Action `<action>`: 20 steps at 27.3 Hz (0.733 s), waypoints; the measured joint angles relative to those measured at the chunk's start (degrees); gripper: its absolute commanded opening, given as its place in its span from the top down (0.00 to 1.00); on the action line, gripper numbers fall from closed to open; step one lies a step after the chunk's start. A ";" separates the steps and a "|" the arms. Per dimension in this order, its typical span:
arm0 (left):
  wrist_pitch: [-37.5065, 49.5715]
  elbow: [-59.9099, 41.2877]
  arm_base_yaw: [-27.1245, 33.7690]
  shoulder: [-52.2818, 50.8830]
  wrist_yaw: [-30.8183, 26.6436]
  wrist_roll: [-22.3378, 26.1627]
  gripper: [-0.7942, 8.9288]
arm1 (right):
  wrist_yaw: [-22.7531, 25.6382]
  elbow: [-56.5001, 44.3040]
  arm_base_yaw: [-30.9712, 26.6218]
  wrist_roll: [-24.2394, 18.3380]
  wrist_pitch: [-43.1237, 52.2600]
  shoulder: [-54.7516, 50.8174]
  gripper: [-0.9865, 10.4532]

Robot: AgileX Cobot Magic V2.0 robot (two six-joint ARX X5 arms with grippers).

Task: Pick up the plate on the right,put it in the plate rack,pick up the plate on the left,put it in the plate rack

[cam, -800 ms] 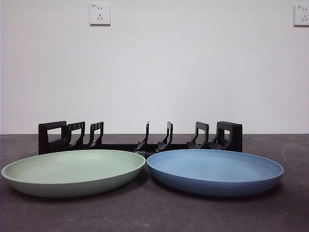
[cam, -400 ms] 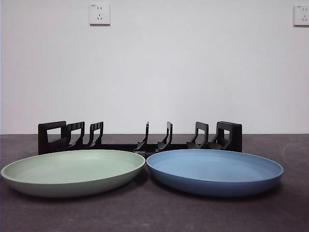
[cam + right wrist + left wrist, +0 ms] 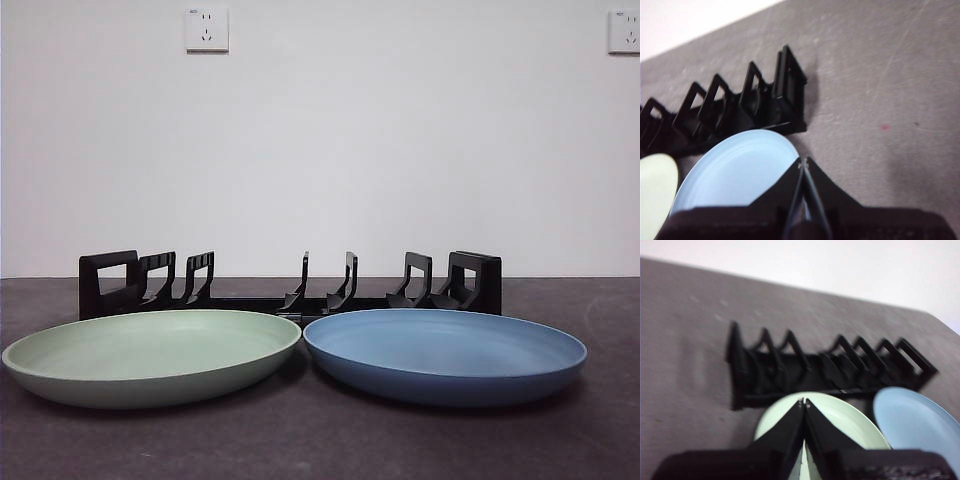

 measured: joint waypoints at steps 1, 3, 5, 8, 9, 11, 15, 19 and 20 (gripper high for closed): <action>-0.02 0.83 0.00 2.19 1.73 0.00 0.92 | -0.77 1.20 0.00 -0.44 -0.17 2.01 0.92; -0.07 2.34 0.00 6.16 4.83 0.02 0.92 | -2.84 3.34 0.00 -1.14 -1.05 5.70 0.92; -0.39 4.68 0.00 12.07 8.68 0.00 0.92 | -5.77 6.40 0.00 -1.81 -2.99 11.32 0.92; -1.40 7.26 0.00 18.14 11.58 0.00 0.92 | -9.66 10.62 0.00 -3.93 -6.08 19.45 0.91; -1.88 7.98 -0.02 19.65 12.07 0.00 0.90 | -11.19 11.98 0.00 -5.01 -7.08 22.01 0.88; -2.43 9.03 -0.31 21.68 12.20 0.00 0.73 | -13.49 14.14 0.00 -6.73 -7.50 26.43 0.74; -2.32 9.40 -1.57 22.53 11.96 0.02 0.66 | -13.73 17.40 0.00 -8.22 -7.61 33.20 0.72; -1.99 9.40 -2.34 22.91 11.93 0.00 0.66 | -13.70 19.34 0.00 -8.83 -7.56 39.26 0.72; -1.99 9.42 -2.58 23.30 11.91 0.00 0.66 | -13.70 19.69 0.00 -8.92 -7.52 40.98 0.72</action>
